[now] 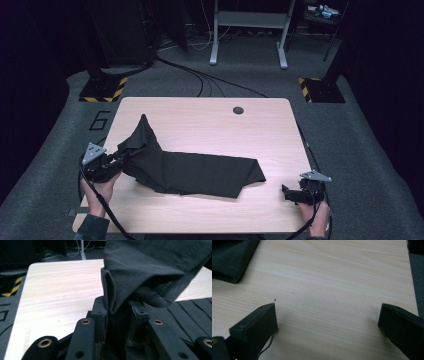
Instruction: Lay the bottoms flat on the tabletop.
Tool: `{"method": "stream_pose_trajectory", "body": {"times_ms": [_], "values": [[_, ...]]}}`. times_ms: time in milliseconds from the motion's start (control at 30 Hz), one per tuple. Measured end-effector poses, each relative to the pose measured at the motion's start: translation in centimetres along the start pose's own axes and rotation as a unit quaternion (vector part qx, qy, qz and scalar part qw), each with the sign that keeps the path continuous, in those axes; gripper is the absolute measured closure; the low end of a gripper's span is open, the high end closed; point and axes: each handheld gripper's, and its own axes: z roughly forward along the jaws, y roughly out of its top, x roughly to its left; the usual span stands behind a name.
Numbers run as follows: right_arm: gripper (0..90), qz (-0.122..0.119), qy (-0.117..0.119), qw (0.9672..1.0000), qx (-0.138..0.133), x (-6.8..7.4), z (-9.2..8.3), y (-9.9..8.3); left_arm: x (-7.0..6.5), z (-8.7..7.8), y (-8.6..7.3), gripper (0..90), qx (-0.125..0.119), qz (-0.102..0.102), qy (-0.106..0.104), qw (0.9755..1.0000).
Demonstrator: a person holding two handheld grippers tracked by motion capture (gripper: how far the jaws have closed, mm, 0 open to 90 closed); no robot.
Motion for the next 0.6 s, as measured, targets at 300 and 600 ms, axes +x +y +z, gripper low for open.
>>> {"method": "stream_pose_trajectory", "body": {"times_ms": [300,600], "values": [[1.5,0.002,0.000,1.0000,0.001,0.0,0.0,0.0,2.4,-0.4,-2.8,42.1,0.035,-0.044,0.029,0.9980],[1.5,0.003,-0.001,1.0000,0.001,0.0,0.0,0.0,3.5,-1.7,-4.2,29.6,0.045,-0.055,0.041,0.9967]]}}
